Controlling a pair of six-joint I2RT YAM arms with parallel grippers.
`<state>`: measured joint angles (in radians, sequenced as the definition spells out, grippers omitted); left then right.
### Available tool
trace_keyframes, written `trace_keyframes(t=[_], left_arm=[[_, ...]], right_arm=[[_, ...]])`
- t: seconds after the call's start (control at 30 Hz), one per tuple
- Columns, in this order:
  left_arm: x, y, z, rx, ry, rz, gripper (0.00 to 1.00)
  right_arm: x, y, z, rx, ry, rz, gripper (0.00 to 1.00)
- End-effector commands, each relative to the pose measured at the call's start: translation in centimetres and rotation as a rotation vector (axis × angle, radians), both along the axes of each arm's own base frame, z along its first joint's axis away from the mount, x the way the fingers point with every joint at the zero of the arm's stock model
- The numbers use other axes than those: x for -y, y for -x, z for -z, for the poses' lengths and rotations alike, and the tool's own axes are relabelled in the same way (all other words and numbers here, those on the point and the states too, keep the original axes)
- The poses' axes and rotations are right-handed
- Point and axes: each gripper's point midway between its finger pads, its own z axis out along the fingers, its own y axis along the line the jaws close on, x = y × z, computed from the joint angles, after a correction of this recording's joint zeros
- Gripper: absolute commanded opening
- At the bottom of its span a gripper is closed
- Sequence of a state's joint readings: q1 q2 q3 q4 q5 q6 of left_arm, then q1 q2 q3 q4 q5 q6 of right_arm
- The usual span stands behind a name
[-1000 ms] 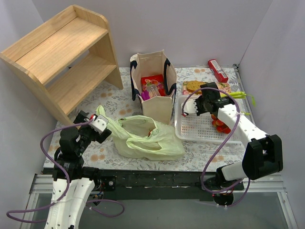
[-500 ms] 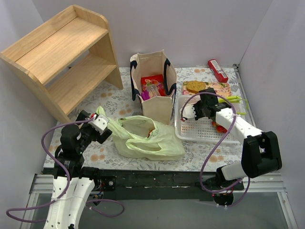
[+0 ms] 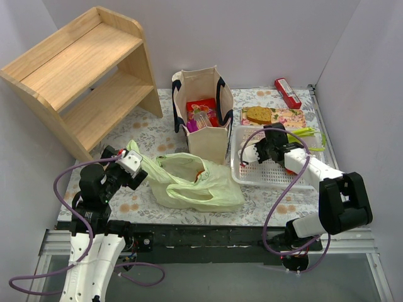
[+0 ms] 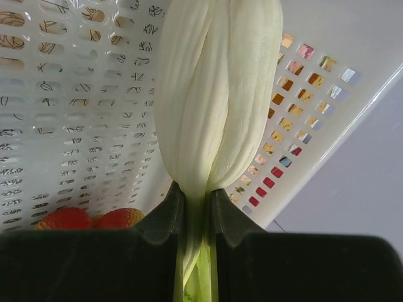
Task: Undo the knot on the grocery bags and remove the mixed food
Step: Place the fake vegetable in the bin.
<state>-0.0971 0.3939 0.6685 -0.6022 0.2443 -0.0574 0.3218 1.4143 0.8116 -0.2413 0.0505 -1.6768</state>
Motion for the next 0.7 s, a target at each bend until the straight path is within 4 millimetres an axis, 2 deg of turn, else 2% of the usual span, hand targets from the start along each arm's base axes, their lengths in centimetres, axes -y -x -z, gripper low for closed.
trace_keyframes(t=[0.0,0.2,0.33,0.53,0.67], left_arm=[[0.1,0.2,-0.8,0.011,0.024,0.004,0.98],[0.0,0.2,-0.6,0.010,0.036,-0.005,0.98],[0.1,0.2,-0.3,0.000,0.044,-0.001,0.98],[0.2,0.2,-0.2,-0.002,0.052,0.000,0.98],[0.1,0.4,-0.1,-0.007,0.051,-0.002,0.98]], right_arm=[[-0.9,-2.6,-4.3,0.116,-0.033,-0.046,0.01],[-1.5,-2.5,-4.9,0.087,-0.029,-0.089,0.01],[-0.5,-3.2,-5.0,0.075,0.008,-0.033,0.01],[1.9,-3.4,-2.6,0.011,0.046,0.043,0.01],[2.6,-3.1,-1.4,-0.009,0.049,0.059,0.03]])
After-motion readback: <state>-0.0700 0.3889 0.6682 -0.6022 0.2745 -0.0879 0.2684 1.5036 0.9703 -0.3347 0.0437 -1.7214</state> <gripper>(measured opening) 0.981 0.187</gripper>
